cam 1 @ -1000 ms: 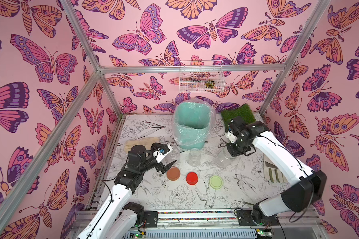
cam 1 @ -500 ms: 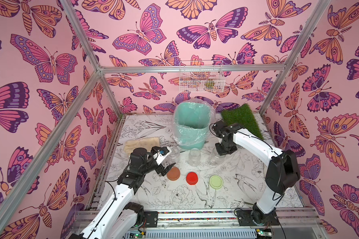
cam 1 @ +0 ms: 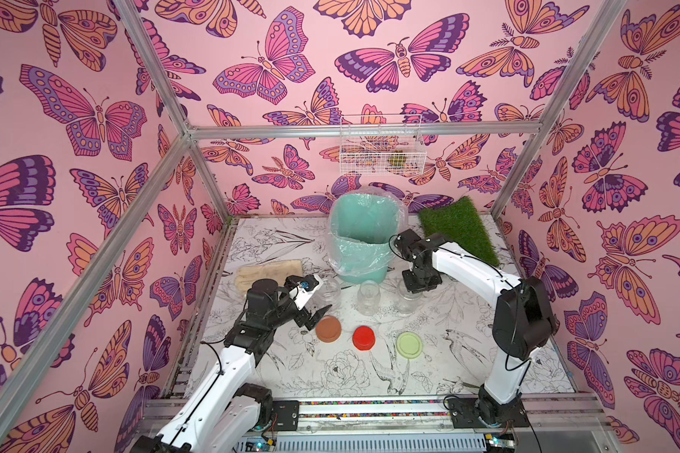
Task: Empty moldy peanuts from jars
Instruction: Place the jar at the center of the board, then reset both arms
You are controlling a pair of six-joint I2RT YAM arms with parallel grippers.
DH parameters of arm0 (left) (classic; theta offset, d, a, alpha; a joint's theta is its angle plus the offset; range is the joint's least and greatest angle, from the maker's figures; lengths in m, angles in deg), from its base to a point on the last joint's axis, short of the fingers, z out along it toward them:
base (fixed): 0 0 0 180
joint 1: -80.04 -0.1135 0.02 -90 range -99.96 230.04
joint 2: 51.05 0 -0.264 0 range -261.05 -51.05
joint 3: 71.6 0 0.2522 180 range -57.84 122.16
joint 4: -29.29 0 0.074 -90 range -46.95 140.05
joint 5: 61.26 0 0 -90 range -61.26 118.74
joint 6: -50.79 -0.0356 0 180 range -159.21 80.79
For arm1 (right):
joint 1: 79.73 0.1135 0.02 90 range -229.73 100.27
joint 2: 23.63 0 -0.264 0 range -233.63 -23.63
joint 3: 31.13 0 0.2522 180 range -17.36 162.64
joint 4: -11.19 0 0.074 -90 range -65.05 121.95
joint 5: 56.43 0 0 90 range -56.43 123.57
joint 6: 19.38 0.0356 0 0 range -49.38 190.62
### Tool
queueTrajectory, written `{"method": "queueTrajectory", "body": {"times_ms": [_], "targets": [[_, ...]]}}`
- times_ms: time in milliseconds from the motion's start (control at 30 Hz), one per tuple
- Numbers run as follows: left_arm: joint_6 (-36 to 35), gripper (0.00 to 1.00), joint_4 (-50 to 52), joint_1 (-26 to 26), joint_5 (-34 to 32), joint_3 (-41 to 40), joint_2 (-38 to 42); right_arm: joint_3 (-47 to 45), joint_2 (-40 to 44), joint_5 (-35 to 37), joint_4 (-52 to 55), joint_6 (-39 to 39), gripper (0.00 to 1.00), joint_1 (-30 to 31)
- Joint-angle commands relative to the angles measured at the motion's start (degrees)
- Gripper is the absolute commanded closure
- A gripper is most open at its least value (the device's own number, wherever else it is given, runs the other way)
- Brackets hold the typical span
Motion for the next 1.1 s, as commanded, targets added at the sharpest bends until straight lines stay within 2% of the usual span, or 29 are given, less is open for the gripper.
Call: {"method": "queueTrajectory", "body": {"times_ms": [0,133,233,433,467,500,700,833,933,1067], "targets": [[1.00,0.00,-0.90,-0.43,0.91,-0.73,-0.31,1.00,0.87,-3.54,-0.74,0.67,0.59,0.39],[2.12,0.00,-0.92,-0.45,1.27,-0.06,-0.49,0.49,3.61,-6.30,-1.99,0.48,0.48,0.39],[3.09,0.00,-1.62,-0.69,0.69,0.88,-0.24,0.54,6.78,-5.68,-1.96,0.41,0.41,0.39],[3.29,0.00,2.50,-4.23,-3.74,6.96,-0.89,-1.28,19.47,-3.75,-6.03,-1.06,0.22,0.26],[3.25,0.00,3.07,-5.23,-5.00,8.09,-1.15,-1.60,21.68,-3.41,-7.40,-1.77,0.14,0.27],[3.41,0.00,2.91,-6.33,-6.45,8.91,-1.44,-2.09,24.00,-2.67,-9.14,-2.22,0.00,0.30],[11.84,0.00,-1.83,-11.47,-21.91,11.68,-4.95,-12.56,38.54,3.10,-27.57,-5.26,0.01,-2.88],[16.69,0.00,-8.07,-13.10,-33.93,8.45,-8.77,-28.18,48.05,8.72,-47.79,-7.32,0.01,-8.29],[20.97,0.00,-12.66,-14.44,-40.43,4.74,-10.61,-38.85,52.22,8.58,-60.45,-7.50,0.01,-13.53],[26.37,0.00,-22.03,-15.47,-42.53,-2.19,-12.44,-49.45,52.15,12.23,-71.01,-7.97,0.01,-17.78]]}}
